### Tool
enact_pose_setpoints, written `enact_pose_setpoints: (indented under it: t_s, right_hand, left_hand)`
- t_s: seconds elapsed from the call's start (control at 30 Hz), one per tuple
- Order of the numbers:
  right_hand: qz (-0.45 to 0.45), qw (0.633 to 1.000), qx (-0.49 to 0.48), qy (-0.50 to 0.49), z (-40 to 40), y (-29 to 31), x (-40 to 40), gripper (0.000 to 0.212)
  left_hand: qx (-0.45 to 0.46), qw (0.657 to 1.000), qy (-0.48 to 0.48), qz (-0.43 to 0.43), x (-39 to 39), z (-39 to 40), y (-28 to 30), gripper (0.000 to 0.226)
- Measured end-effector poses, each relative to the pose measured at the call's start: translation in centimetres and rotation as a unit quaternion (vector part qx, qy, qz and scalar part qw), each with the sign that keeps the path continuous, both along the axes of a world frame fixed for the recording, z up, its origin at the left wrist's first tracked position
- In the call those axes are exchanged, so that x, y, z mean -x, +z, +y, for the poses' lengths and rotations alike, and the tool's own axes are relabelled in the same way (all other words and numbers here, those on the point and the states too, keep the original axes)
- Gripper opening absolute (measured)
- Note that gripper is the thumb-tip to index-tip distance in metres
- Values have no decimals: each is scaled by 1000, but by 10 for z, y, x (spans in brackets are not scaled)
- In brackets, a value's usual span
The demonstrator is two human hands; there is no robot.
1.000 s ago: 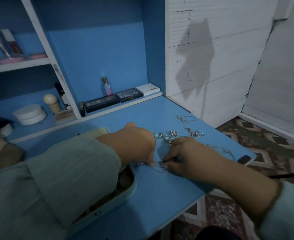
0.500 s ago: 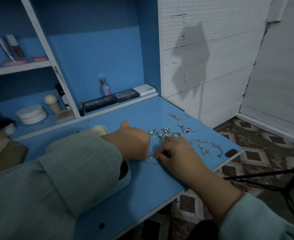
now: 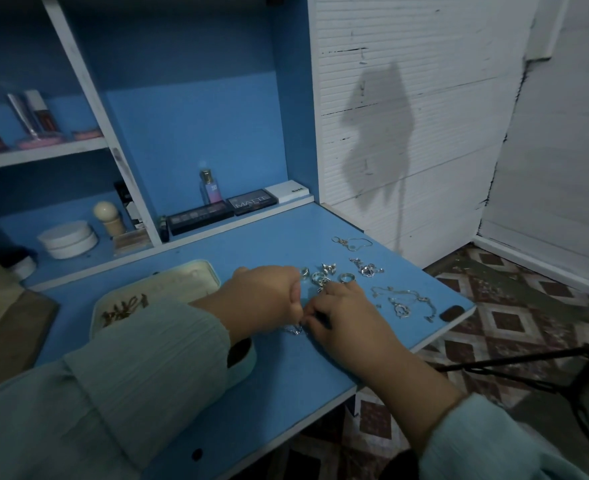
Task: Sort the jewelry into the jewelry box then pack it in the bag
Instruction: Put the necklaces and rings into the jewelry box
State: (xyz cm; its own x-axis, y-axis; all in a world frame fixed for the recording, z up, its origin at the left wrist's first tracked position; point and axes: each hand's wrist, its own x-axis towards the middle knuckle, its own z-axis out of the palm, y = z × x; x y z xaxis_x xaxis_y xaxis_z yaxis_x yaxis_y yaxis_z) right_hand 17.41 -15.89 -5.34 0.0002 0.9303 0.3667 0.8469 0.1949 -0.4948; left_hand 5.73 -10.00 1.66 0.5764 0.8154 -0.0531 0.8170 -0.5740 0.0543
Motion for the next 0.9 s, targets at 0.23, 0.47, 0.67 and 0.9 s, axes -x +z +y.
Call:
enact_pose_setpoints:
  t_s: [0.23,0.47,0.67,0.9]
  right_hand:
    - [69,997,-16,29,0,1,0,20]
    - [196,979,-56,-26,-1,3,3,23]
    - [254,965,-27,-59,-6,11,5,27]
    - [391,915,52,-80,-19,24,1,23]
  left_hand:
    - [148,969,69,-183,5,-8,3,18]
    - [206,909,120,-341,5,-22,21,20]
    - [310,738,212,-561,13,-34,41,24]
    - [309,609,201,-702,31,-40,50,24]
